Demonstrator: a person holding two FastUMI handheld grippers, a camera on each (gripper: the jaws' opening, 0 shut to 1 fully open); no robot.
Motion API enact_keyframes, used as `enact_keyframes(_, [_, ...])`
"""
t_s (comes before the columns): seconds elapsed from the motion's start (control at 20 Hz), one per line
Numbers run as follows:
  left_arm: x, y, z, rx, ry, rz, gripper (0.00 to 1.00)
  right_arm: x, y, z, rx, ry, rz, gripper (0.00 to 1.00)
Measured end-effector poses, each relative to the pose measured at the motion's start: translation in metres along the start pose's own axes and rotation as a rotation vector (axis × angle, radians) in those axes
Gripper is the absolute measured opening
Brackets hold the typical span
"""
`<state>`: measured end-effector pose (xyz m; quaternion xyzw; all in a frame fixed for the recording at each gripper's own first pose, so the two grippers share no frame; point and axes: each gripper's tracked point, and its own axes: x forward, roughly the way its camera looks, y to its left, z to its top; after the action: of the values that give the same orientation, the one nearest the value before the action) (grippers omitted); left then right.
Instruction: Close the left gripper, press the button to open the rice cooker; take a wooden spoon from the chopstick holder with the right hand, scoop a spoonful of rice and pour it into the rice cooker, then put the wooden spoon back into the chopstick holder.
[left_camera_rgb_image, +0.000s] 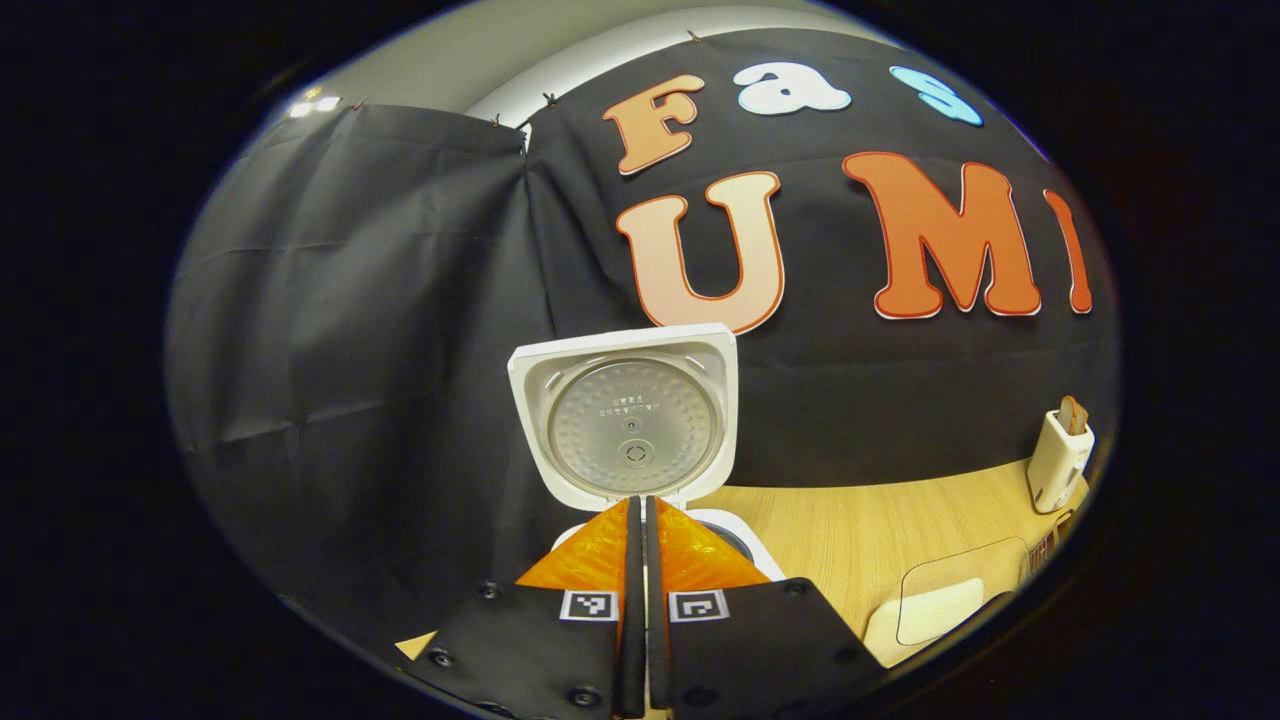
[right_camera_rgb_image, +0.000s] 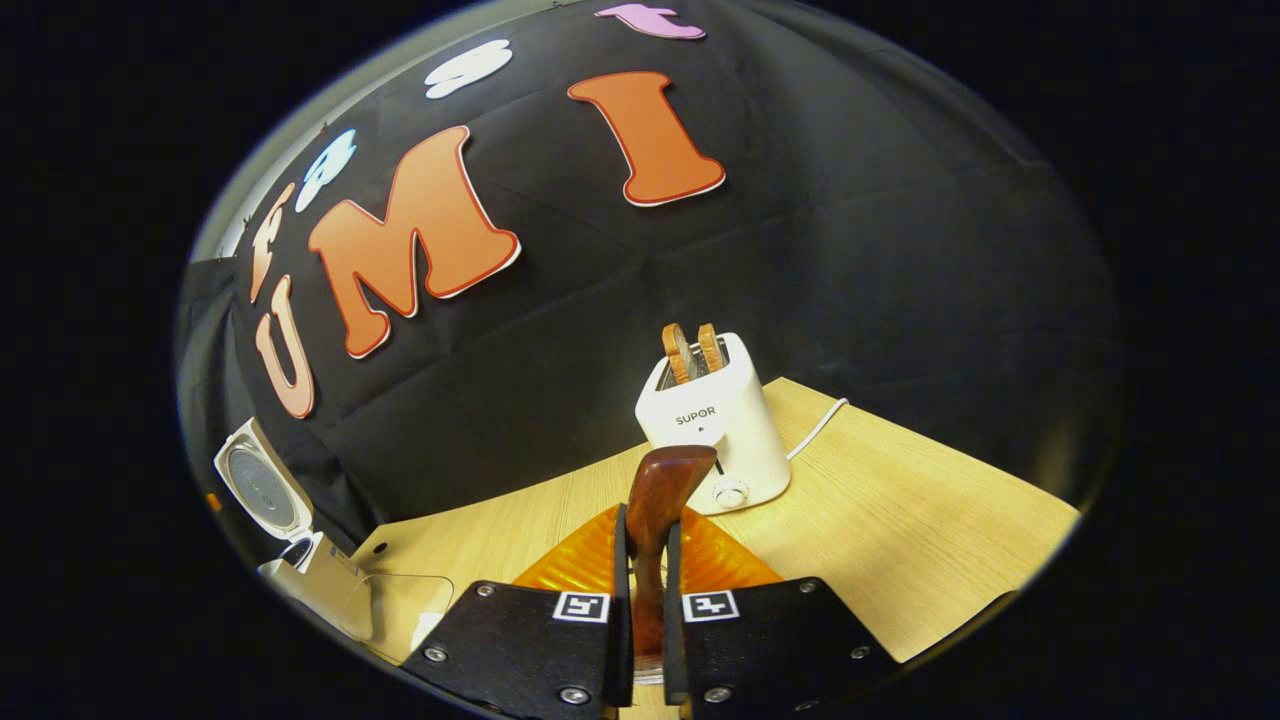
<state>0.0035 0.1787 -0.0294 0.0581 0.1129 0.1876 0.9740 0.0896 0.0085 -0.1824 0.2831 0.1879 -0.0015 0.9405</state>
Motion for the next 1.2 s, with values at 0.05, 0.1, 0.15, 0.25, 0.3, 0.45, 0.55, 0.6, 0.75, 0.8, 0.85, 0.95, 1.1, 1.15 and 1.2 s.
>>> enact_keyframes(0.05, [0.0, 0.002, -0.002, -0.002, 0.001, 0.001, 0.06, -0.001, 0.0, -0.001, 0.001, 0.002, -0.003, 0.1])
enact_keyframes(0.1, [0.001, 0.002, -0.005, -0.005, 0.004, 0.002, 0.08, -0.004, 0.0, -0.002, -0.003, 0.005, -0.004, 0.1])
enact_keyframes(0.15, [0.0, 0.002, -0.008, -0.008, 0.01, 0.002, 0.05, -0.006, 0.0, -0.002, -0.015, 0.001, -0.007, 0.1])
enact_keyframes(0.25, [0.002, 0.004, -0.014, -0.008, 0.014, 0.004, 0.1, -0.012, 0.001, -0.001, -0.031, -0.006, -0.006, 0.1])
enact_keyframes(0.3, [0.002, 0.005, -0.015, -0.008, 0.014, 0.007, 0.1, -0.015, -0.001, -0.002, -0.032, -0.009, -0.009, 0.1])
enact_keyframes(0.45, [0.001, -0.001, -0.016, -0.019, 0.008, -0.012, 0.11, -0.02, -0.003, -0.003, -0.019, -0.007, -0.009, 0.1])
enact_keyframes(0.55, [0.001, -0.003, -0.016, -0.02, 0.004, -0.017, 0.11, -0.025, -0.004, -0.004, -0.01, 0.001, 0.0, 0.1])
enact_keyframes(0.6, [0.0, -0.004, -0.015, -0.018, 0.0, -0.016, 0.11, -0.026, -0.004, -0.005, -0.011, 0.001, 0.001, 0.1])
enact_keyframes(0.75, [0.0, -0.008, -0.016, -0.015, -0.003, -0.023, 0.11, -0.028, -0.005, -0.004, -0.006, -0.007, -0.001, 0.1])
enact_keyframes(0.8, [-0.001, -0.012, -0.017, -0.017, -0.001, -0.03, 0.11, -0.029, -0.002, -0.004, -0.009, -0.008, 0.005, 0.1])
enact_keyframes(0.85, [-0.001, -0.014, -0.018, -0.017, 0.0, -0.036, 0.11, -0.03, -0.001, -0.005, -0.006, -0.005, 0.008, 0.1])
enact_keyframes(0.95, [-0.003, -0.018, -0.019, -0.015, -0.001, -0.052, 0.14, -0.03, 0.0, -0.001, 0.006, -0.018, -0.002, 0.08])
enact_keyframes(1.1, [-0.005, -0.022, -0.025, -0.014, 0.002, -0.07, 0.19, -0.034, 0.008, 0.008, -0.028, -0.051, 0.002, 0.07])
enact_keyframes(1.15, [-0.006, -0.022, -0.027, -0.014, 0.001, -0.072, 0.2, -0.037, 0.011, 0.014, -0.035, -0.066, 0.002, 0.07])
enact_keyframes(1.2, [-0.007, -0.023, -0.028, -0.017, 0.004, -0.077, 0.26, -0.04, 0.014, 0.02, -0.044, -0.085, 0.003, 0.07])
